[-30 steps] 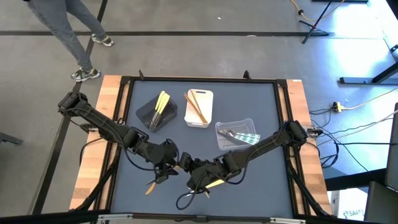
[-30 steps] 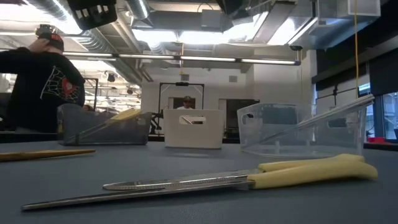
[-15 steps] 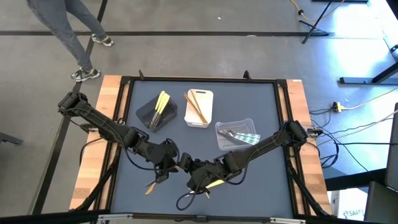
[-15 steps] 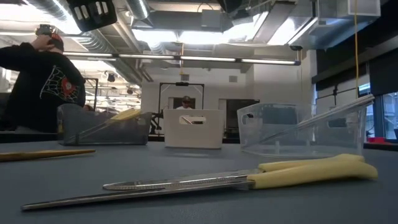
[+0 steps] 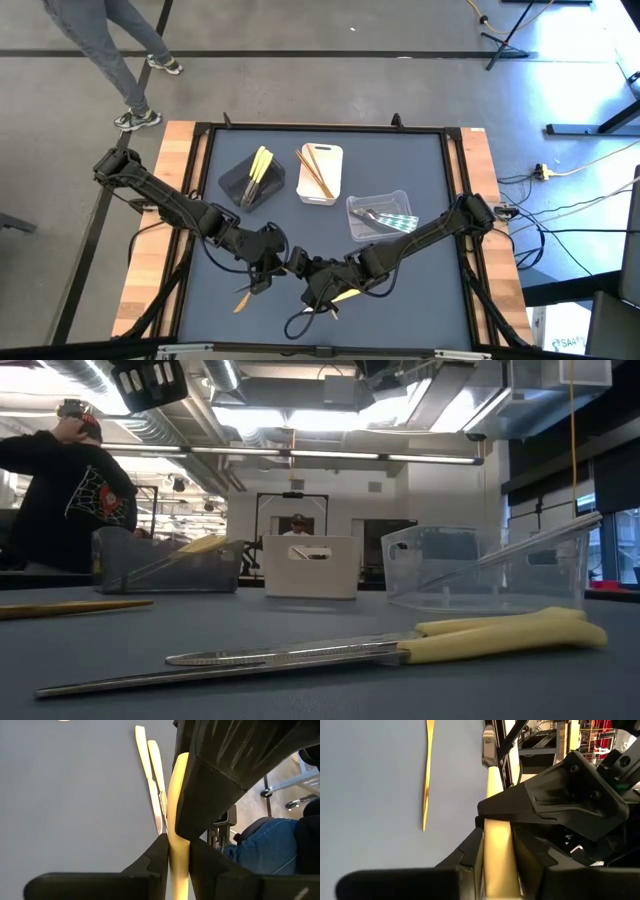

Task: Sort silverware by color (type)
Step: Put the yellow knife into the black bin

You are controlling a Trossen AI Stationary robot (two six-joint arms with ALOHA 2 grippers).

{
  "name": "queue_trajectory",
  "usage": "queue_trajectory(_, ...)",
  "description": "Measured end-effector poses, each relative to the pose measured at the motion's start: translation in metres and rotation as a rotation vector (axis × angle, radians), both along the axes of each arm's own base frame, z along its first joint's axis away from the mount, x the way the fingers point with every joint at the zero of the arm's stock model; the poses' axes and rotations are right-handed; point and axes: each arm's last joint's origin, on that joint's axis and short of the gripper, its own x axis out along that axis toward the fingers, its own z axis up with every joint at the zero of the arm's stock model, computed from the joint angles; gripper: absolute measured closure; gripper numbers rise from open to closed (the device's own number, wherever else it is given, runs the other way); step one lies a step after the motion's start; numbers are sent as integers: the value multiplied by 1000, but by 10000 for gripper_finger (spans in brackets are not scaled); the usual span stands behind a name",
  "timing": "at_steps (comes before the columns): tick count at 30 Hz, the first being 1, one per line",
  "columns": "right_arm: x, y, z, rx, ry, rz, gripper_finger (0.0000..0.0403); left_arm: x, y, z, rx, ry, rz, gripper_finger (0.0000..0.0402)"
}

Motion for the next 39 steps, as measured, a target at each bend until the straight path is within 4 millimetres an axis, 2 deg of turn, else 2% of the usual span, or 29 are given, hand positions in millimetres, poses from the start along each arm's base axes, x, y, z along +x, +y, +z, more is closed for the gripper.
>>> queue_trajectory(5, 0, 0, 0, 7, 2, 9, 305, 0, 0, 0, -3, -6, -4, 348)
queue_trajectory(22, -1, 2, 0, 6, 7, 11, 302, 5, 10, 0, -6, -4, 30, 347)
queue_trajectory(39, -11, 5, -3, -184, -39, -235, 301, 15, 35, 2, -2, -11, 127, 347)
